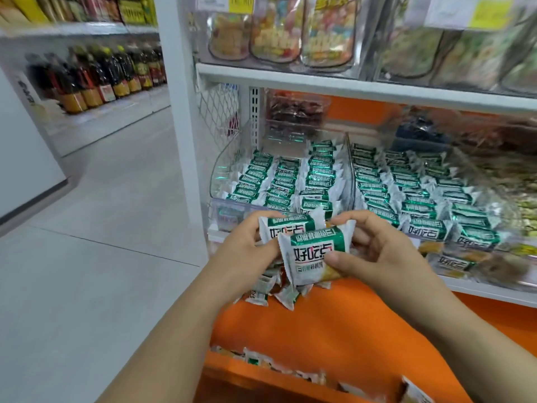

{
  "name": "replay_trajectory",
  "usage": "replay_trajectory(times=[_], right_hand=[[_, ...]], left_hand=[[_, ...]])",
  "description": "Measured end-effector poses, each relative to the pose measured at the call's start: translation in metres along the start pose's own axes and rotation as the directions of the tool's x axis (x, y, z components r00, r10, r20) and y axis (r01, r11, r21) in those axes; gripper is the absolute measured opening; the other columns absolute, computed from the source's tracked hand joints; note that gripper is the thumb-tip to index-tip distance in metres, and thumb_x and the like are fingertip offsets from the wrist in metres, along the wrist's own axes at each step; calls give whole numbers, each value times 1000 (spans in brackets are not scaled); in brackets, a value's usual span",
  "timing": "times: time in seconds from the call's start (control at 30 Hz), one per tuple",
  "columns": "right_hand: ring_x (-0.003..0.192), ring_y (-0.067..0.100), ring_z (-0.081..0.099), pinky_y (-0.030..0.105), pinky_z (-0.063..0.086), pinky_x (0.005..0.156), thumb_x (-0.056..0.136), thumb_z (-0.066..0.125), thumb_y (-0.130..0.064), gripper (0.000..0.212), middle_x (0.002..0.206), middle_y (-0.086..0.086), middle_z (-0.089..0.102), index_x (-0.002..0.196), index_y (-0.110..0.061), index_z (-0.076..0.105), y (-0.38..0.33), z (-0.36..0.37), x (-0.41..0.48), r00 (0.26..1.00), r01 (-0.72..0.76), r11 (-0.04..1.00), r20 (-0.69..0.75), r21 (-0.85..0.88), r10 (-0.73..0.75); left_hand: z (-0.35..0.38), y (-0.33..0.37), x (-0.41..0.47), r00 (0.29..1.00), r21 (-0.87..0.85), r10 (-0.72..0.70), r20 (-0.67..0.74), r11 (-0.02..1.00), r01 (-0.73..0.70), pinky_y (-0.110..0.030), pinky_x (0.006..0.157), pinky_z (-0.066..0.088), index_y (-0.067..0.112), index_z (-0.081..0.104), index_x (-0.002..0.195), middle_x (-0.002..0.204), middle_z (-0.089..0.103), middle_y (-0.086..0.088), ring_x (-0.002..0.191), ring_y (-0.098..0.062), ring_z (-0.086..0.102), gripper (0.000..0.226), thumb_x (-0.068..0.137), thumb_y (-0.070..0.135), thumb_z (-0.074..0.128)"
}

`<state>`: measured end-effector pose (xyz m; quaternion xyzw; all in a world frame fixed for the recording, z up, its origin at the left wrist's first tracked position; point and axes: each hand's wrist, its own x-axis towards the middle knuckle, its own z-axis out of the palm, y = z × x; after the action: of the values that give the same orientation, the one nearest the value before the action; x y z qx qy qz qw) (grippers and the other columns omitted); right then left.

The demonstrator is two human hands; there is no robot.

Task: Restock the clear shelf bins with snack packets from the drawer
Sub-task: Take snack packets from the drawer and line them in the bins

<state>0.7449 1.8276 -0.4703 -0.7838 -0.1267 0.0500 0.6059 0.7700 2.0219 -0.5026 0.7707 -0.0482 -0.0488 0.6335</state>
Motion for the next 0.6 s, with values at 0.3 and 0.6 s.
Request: replay_trajectory(times=[0.3, 0.6], right_hand=[[57, 9, 38, 18, 39, 54, 62, 71, -43, 36, 67, -8, 43, 96, -33, 62, 5, 9, 18, 990, 81, 989, -105, -122, -94], [73, 10, 49, 14, 42, 62, 88, 58, -38, 17, 95, -8, 53, 105, -32, 57, 3, -23, 64, 976, 126, 944, -135, -304, -173]], left_hand=[[1, 7, 4, 993, -122, -24, 117, 992, 38, -32, 83, 56, 32, 55, 121, 90, 73, 12, 86, -8, 69, 45, 81, 48, 67], [-29, 26, 23, 997, 135, 68, -24, 989, -64, -13, 68, 52, 33, 51, 114, 95, 69, 14, 79, 5, 66, 52, 71, 29, 79]])
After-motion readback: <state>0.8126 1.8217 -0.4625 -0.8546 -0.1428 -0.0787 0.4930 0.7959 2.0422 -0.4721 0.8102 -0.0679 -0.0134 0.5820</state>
